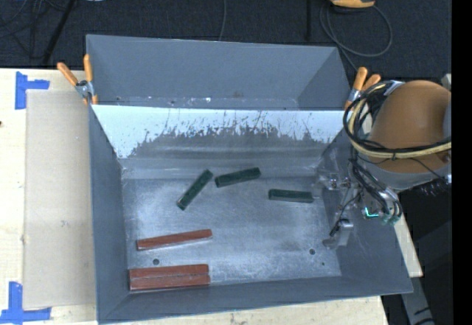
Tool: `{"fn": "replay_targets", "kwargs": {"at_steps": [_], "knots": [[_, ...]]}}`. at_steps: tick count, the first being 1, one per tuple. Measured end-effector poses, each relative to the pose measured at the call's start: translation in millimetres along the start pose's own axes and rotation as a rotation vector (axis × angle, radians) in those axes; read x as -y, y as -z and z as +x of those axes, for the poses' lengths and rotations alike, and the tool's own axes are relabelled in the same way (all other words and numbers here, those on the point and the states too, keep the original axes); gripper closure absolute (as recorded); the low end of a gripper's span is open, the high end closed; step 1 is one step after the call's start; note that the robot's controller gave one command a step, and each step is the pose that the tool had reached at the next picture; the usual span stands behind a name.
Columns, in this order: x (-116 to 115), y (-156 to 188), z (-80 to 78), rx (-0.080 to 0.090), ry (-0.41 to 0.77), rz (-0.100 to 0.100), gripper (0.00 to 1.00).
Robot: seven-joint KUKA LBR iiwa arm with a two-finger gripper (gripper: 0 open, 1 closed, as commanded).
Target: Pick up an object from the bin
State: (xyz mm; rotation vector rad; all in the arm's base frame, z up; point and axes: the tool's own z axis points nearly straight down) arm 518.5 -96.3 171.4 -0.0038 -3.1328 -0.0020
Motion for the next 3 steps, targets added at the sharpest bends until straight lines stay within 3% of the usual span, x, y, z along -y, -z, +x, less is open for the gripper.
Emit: {"fn": "replay_targets", "kwargs": {"at_steps": [1, 2, 3], "knots": [[-13, -106, -71.0, 0.007, -0.057, -0.001, 0.0], [-1, -70, -77.6, 0.013, 0.035, 0.002, 0.0], [2, -64, -76.6, 0.012, -0.002, 0.001, 0.0]]}}
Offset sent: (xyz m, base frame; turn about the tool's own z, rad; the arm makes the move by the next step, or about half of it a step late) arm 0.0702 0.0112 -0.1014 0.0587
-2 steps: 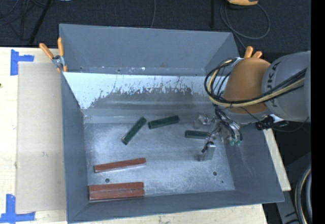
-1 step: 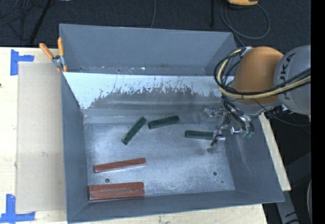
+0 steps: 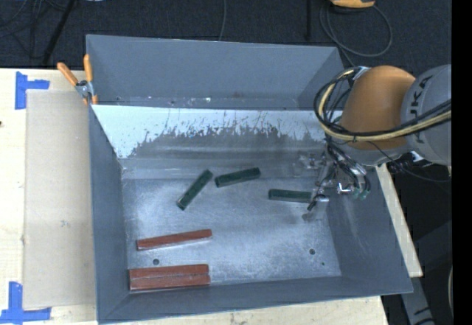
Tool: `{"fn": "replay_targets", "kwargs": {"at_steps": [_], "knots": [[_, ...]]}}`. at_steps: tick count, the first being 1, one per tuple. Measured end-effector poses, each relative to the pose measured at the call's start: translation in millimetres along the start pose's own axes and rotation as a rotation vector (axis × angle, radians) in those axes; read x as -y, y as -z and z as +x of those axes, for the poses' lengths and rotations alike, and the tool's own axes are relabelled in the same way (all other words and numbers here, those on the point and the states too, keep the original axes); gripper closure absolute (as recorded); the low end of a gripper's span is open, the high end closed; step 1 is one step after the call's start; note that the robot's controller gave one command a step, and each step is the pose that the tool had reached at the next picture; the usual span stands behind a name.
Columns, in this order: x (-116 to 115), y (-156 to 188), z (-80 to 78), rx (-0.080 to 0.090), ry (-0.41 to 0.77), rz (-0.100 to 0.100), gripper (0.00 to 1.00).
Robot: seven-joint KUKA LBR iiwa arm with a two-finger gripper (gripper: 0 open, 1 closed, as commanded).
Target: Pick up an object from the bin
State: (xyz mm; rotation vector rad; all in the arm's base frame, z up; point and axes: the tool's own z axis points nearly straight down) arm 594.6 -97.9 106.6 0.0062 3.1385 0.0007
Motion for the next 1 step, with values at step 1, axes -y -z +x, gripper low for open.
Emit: {"fn": "replay_targets", "kwargs": {"at_steps": [1], "knots": [[-2.9, -39.4, -2.7, -0.006, -0.042, -0.001, 0.0]]}}
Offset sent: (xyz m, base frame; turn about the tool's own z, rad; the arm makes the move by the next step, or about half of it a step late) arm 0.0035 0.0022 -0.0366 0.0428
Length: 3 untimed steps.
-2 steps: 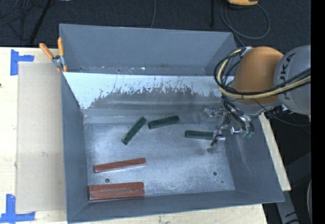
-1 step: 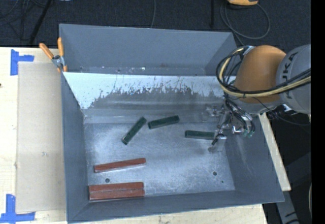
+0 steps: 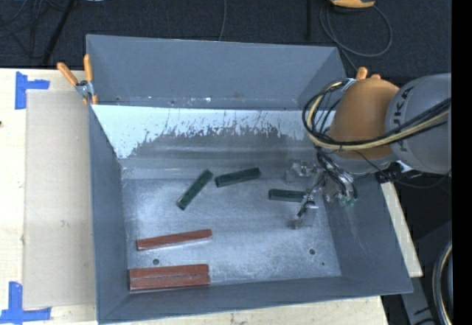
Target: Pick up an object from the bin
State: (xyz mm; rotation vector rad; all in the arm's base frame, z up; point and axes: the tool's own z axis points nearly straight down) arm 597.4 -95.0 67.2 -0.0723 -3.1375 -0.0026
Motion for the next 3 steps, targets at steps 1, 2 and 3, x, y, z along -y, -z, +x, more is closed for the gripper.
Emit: {"fn": "replay_targets", "kwargs": {"at_steps": [1, 2, 3], "knots": [[0, 0, 0.0, 0.003, 0.002, 0.001, 0.0], [0, 0, -0.5, 0.003, 0.004, 0.002, 1.0], [-1, 30, -1.8, 0.008, 0.007, 0.002, 1.0]]}}
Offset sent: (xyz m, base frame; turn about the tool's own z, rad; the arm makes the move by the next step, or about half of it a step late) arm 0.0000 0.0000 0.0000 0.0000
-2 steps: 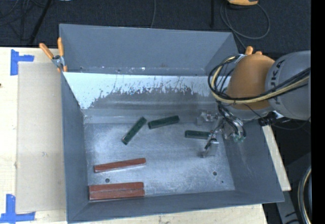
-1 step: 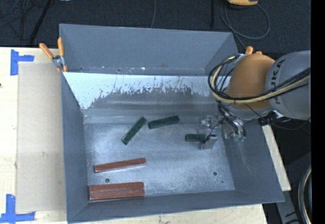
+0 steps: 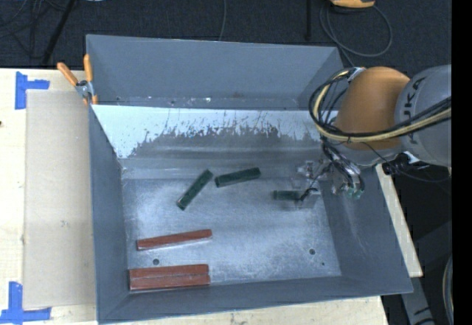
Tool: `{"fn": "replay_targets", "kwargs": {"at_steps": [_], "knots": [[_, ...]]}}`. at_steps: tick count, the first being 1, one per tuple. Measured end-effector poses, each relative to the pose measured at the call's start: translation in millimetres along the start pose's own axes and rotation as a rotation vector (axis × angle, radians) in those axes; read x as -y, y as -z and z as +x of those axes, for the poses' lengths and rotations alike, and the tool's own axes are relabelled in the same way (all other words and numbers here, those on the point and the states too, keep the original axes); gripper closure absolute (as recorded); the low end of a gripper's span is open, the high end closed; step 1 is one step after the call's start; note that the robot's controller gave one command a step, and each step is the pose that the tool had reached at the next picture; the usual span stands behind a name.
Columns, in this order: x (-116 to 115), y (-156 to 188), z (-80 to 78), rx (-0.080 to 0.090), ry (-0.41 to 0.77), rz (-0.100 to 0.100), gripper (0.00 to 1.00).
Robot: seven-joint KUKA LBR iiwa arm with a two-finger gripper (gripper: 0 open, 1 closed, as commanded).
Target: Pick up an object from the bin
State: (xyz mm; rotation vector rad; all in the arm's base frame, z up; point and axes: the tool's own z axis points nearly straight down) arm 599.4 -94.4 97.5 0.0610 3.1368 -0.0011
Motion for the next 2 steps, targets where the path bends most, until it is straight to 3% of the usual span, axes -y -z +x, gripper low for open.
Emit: {"fn": "replay_targets", "kwargs": {"at_steps": [2], "knots": [[0, 97, -3.7, 0.002, 0.004, 0.0, 1.0]]}}
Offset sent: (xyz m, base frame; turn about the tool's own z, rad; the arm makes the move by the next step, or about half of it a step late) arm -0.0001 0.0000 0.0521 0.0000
